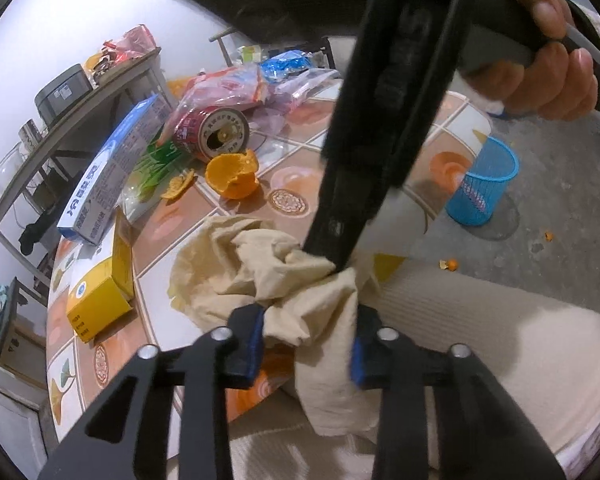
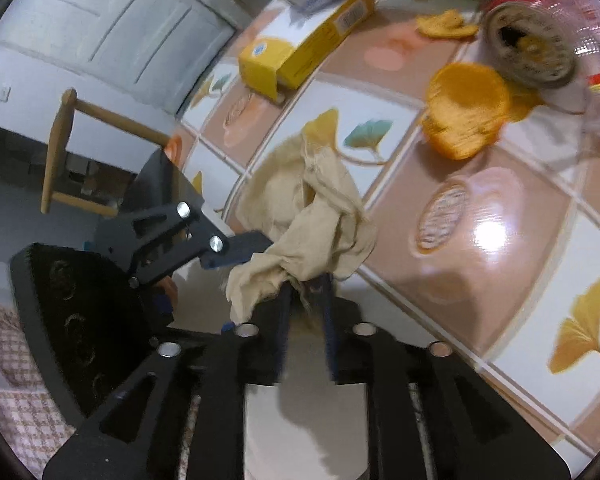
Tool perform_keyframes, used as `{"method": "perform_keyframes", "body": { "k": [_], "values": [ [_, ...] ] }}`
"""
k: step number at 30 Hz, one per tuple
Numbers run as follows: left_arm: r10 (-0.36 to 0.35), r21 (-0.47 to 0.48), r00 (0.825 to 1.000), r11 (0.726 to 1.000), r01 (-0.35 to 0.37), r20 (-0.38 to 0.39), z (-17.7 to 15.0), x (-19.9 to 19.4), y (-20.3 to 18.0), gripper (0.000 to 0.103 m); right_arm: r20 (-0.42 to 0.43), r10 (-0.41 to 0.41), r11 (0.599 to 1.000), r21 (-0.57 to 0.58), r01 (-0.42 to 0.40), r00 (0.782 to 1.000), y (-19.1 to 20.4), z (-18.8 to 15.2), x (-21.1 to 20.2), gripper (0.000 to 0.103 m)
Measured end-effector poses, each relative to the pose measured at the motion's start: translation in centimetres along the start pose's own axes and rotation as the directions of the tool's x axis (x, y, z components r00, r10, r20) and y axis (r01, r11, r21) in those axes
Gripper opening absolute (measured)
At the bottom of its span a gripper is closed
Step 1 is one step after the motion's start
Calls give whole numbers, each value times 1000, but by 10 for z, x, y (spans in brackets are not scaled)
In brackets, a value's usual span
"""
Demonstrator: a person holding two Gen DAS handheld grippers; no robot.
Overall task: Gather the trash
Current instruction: 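Open the right tool and pull it away from the paper towel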
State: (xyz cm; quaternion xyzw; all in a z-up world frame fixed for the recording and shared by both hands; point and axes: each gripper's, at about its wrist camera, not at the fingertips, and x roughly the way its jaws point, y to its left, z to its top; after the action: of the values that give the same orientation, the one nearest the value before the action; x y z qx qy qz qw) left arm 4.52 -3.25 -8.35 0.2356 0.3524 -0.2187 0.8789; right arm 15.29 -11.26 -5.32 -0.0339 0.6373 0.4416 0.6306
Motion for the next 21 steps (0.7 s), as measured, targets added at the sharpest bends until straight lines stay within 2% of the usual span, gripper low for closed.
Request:
{"method": "perform_keyframes", "body": {
  "k": [1,2,6,9,12,15,17,18,21],
  "values": [
    [-3,-13,1000,1000,3,2,0,0,2,24,13,-6,1000,-1,6,1000,0,0,-5,38],
    [-8,-28,1000,1000,8,3,0,-1,4,23,35,-18,1000,-3,19,999,-1,-2,-13,43],
    [-26,-84,1000,996,26,5,-1,-3,12,17,124,-42,999,13,41,991,0,-1,-42,44],
    [-18,-134,1000,991,18,-1,-3,-6,20,15,214,-66,998,23,63,975,-4,10,-59,44],
    [3,-202,1000,979,-7,-21,-7,-8,32,14,291,-141,989,6,146,946,6,27,-62,44],
    [18,-304,999,952,-33,-49,-13,-9,50,14,326,-225,967,-43,253,918,18,50,-54,44],
    [11,-360,998,933,-32,-59,-16,-9,59,14,341,-294,936,-85,341,893,24,68,-38,41],
    [-1,-394,998,919,-23,-59,-19,-9,65,14,348,-340,910,-114,400,874,29,78,-29,39],
    [-9,-432,998,902,-18,-59,-22,-9,72,14,361,-422,847,-169,503,832,29,95,-19,34]
  ]
}}
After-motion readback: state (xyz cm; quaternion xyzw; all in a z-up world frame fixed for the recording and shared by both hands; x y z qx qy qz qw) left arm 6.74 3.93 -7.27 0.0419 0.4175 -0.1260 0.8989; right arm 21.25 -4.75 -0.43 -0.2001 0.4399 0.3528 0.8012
